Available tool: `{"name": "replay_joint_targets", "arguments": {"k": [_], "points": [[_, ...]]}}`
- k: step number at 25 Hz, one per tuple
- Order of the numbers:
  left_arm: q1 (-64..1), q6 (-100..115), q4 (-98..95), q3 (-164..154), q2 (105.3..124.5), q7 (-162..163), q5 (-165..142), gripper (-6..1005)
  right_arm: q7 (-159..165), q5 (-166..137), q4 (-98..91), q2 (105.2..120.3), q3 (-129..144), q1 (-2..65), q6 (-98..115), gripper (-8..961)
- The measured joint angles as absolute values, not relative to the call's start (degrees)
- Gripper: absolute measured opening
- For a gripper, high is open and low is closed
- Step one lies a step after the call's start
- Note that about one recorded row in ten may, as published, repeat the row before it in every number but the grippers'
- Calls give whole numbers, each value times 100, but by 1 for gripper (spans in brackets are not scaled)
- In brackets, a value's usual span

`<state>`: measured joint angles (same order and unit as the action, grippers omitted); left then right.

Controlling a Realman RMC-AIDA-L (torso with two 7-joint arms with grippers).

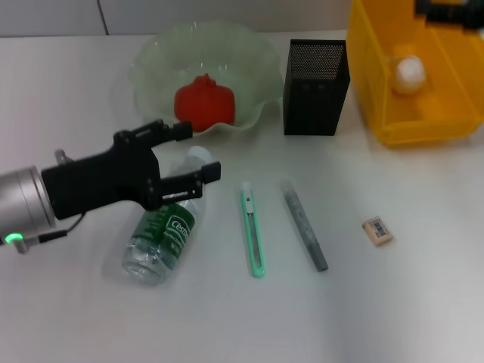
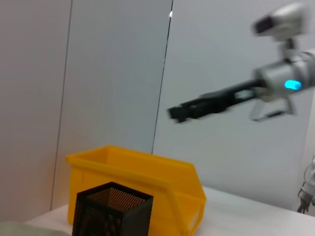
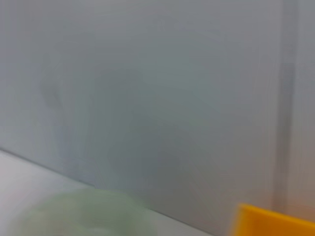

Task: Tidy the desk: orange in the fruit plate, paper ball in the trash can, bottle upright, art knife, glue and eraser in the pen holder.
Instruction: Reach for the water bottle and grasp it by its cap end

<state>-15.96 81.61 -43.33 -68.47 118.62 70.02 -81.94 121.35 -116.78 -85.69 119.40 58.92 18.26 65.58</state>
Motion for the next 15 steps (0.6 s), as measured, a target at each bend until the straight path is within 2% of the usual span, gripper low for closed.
{"name": "replay_joint_targets", "arguments": {"k": [3, 4, 7, 9, 13, 14, 15], "points": [[-1267, 7785, -5374, -7077, 11896, 7714, -8361, 842, 10369, -10108, -8468, 11946, 6131, 954, 7102, 790], [-750, 6907, -6653, -7629, 11860, 8771, -8588, 842, 9277, -9467, -8091, 11954, 6223, 571, 7352, 790], [-674, 6766, -6888, -7732, 11853, 8954, -8659, 842, 8351, -9014, -7537, 11963, 6267, 301, 7533, 789], [-262, 5868, -8523, -8547, 11852, 10826, -9954, 841, 7316, -8529, -6538, 11955, 6214, 148, 7847, 789], [-242, 5526, -9000, -8990, 11859, 11910, -10835, 836, 6358, -8338, -5550, 11938, 6033, 188, 8304, 788], [-415, 5111, -9389, -9772, 11874, 13948, -12429, 835, 5912, -8312, -5065, 11940, 5872, 246, 8517, 788], [-478, 5045, -9420, -9957, 11881, 14413, -12796, 833, 5786, -8307, -4886, 11944, 5814, 277, 8574, 788]]}}
